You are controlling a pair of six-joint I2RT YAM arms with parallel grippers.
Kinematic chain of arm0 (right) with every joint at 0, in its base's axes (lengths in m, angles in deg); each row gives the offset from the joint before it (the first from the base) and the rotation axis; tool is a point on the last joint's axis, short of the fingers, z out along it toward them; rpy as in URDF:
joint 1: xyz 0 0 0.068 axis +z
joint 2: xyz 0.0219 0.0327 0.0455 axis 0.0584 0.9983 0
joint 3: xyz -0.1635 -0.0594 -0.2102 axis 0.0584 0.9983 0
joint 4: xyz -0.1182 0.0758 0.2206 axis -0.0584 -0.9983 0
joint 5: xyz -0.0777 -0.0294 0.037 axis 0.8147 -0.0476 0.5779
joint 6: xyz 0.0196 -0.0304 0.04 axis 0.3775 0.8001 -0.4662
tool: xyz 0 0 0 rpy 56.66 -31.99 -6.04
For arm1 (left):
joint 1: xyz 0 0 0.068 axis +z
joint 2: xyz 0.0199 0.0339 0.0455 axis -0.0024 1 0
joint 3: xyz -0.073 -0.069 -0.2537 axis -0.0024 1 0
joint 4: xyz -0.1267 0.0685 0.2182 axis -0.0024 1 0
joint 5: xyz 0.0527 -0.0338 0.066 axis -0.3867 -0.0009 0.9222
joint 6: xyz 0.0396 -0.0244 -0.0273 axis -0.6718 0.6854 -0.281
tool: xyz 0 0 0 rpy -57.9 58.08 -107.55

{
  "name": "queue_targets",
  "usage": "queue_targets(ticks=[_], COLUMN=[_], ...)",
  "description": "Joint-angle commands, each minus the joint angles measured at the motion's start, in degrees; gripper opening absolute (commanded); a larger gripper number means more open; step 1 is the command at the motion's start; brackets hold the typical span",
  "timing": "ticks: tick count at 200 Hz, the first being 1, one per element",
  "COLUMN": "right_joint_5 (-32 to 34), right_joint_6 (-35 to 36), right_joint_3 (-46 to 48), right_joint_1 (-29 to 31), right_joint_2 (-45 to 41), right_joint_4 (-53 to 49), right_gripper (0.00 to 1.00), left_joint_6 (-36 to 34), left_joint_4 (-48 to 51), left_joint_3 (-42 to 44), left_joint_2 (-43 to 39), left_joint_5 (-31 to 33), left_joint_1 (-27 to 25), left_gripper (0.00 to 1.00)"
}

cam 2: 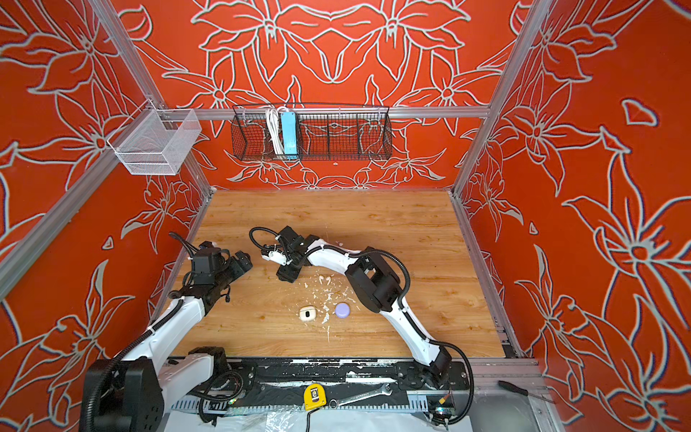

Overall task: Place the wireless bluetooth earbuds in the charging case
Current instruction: 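Lower the right gripper around the white case and close on it, then lift the white case with the right gripper while the left gripper rises and opens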

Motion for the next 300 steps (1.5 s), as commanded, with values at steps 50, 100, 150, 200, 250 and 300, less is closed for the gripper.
queue_targets(ticks=[50, 100, 150, 200, 250, 300], right_joint_5=[-1.59, -1.47, -1.66, -3.14, -1.55, -0.48], right_joint_6=[1.23, 0.91, 0.43, 2.66, 4.88, 5.0], right_joint_3=[4.07, 7.67, 9.32, 17.3, 15.67, 21.35], right_joint_1=[0.5, 0.5, 0.5, -0.67, -1.77, -1.79], right_joint_2=[-1.06, -2.96, -4.46, -13.45, -15.02, -17.6], right_joint_4=[-0.13, 3.23, 5.28, 19.26, 19.8, 25.99], right_gripper=[0.64, 0.5, 0.43, 0.4, 0.32, 0.29], left_joint_6=[0.1, 0.2, -0.31, 0.37, 0.13, -0.83], left_joint_4=[-0.26, -0.18, -0.06, 0.32, 0.43, -1.66], left_joint_3=[0.34, 0.33, -0.11, 0.43, -0.62, 1.73], left_joint_2=[-0.39, -0.24, 0.82, 0.33, 1.98, -1.09], left_joint_5=[0.0, -0.18, -1.7, -1.76, -2.29, -4.18], left_joint_1=[0.37, 0.35, 0.28, 0.3, 0.41, 0.36], left_gripper=[0.97, 0.97, 0.97, 0.97, 0.97, 0.97])
